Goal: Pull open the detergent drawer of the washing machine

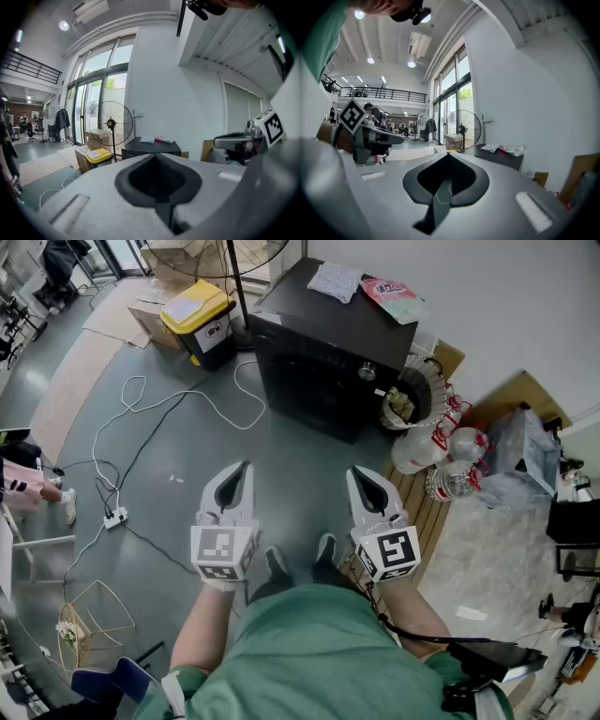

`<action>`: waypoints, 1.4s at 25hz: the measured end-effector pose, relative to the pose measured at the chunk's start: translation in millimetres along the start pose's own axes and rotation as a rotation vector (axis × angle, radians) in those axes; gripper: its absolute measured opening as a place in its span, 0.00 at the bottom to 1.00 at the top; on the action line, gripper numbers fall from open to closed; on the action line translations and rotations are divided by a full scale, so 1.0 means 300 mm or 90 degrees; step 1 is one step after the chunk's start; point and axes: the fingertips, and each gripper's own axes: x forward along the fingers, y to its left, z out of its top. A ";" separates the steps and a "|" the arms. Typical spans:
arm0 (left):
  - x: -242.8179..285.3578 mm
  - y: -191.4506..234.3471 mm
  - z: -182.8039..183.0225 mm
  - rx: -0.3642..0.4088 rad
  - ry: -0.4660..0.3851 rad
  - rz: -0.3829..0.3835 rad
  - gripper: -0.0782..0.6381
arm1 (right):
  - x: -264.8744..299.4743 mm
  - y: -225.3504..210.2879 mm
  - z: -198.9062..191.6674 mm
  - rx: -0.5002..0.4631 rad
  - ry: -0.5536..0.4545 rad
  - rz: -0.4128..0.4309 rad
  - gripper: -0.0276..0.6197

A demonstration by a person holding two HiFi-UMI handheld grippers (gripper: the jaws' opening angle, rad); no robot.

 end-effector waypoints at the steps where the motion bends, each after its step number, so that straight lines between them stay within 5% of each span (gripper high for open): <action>1: -0.013 0.008 -0.007 0.001 0.001 0.000 0.11 | 0.000 0.015 0.001 -0.005 -0.002 0.001 0.04; 12: -0.124 0.126 0.019 -0.009 -0.011 -0.022 0.13 | 0.024 0.141 0.087 -0.015 -0.027 -0.025 0.04; 18: -0.165 0.207 0.022 -0.022 -0.021 -0.054 0.19 | 0.066 0.215 0.167 -0.089 -0.050 -0.049 0.04; 25: -0.177 0.305 -0.003 -0.046 -0.024 -0.099 0.27 | 0.137 0.353 0.179 -0.204 -0.027 0.026 0.04; 28: -0.140 0.330 -0.011 -0.060 -0.021 -0.114 0.29 | 0.162 0.329 0.194 -0.238 -0.037 0.004 0.04; 35: 0.055 0.376 -0.016 -0.069 -0.003 -0.102 0.30 | 0.297 0.119 0.212 -0.209 -0.071 -0.080 0.04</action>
